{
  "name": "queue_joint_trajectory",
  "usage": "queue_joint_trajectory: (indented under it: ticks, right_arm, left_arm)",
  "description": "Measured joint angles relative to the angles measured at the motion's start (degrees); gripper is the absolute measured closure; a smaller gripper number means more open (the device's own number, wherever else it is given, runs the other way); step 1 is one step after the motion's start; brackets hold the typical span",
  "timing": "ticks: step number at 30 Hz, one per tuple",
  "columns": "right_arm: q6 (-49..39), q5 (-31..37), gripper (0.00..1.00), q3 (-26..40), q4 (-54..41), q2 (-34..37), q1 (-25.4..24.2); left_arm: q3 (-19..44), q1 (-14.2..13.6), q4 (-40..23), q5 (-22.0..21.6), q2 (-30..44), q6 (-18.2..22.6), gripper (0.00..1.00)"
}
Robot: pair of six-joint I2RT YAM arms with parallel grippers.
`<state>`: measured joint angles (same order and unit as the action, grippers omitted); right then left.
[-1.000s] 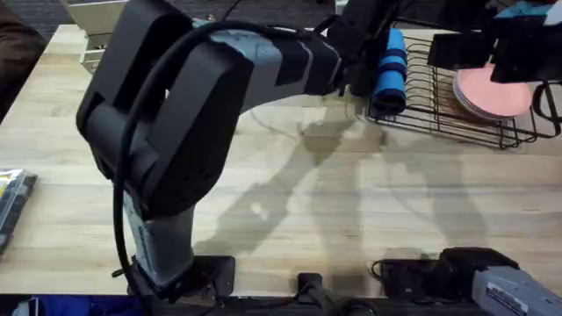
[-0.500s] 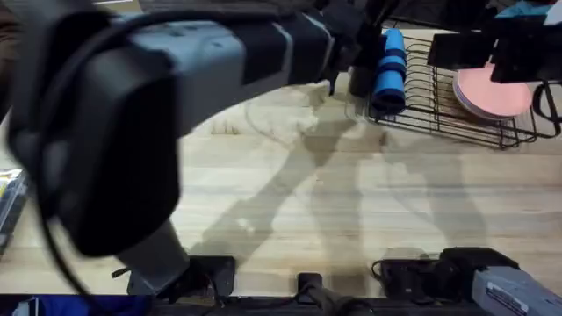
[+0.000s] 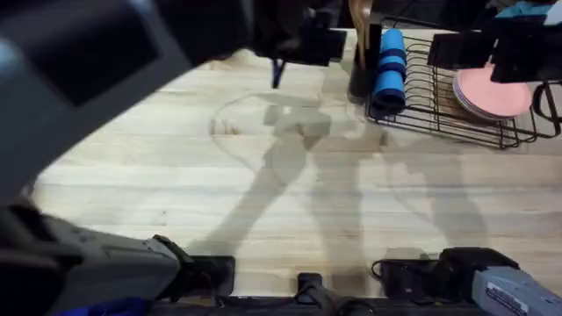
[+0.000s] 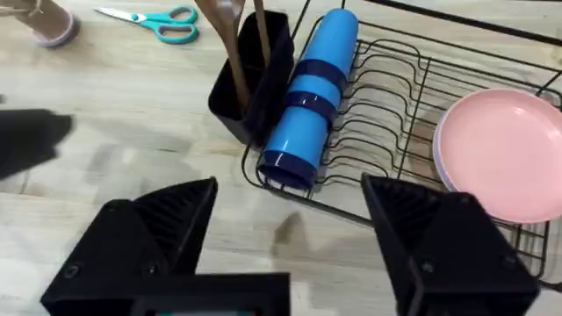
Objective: Pick up the spoon on the table one by one and put them onto the rack
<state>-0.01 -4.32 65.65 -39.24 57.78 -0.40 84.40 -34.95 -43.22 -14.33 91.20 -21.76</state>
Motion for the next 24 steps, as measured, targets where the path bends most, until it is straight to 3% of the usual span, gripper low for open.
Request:
queue_joint_trajectory:
  ticks: [10,11,12,14,24]
  right_arm:
    - [-0.02,0.00,0.009,0.00,0.00,0.00,0.00]
    - [-0.02,0.00,0.009,0.00,-0.02,0.00,0.00]
    - [-0.02,0.00,0.009,0.00,-0.14,0.00,0.00]
    - [-0.02,0.00,0.009,0.00,-0.39,-0.02,0.00]
    - [0.00,0.00,0.009,0.00,-0.70,-0.02,0.00]
  left_arm:
    - [0.00,8.83,-11.24,0.00,-7.44,0.00,0.069]
    - [0.00,10.06,-12.12,0.00,-8.08,0.00,0.051]
    - [0.00,13.08,-14.19,-0.02,-9.49,0.08,0.010]
    - [0.00,15.07,-15.57,-0.02,-10.15,0.14,0.005]
    - [0.00,21.49,-21.09,-0.02,-10.69,0.18,0.007]
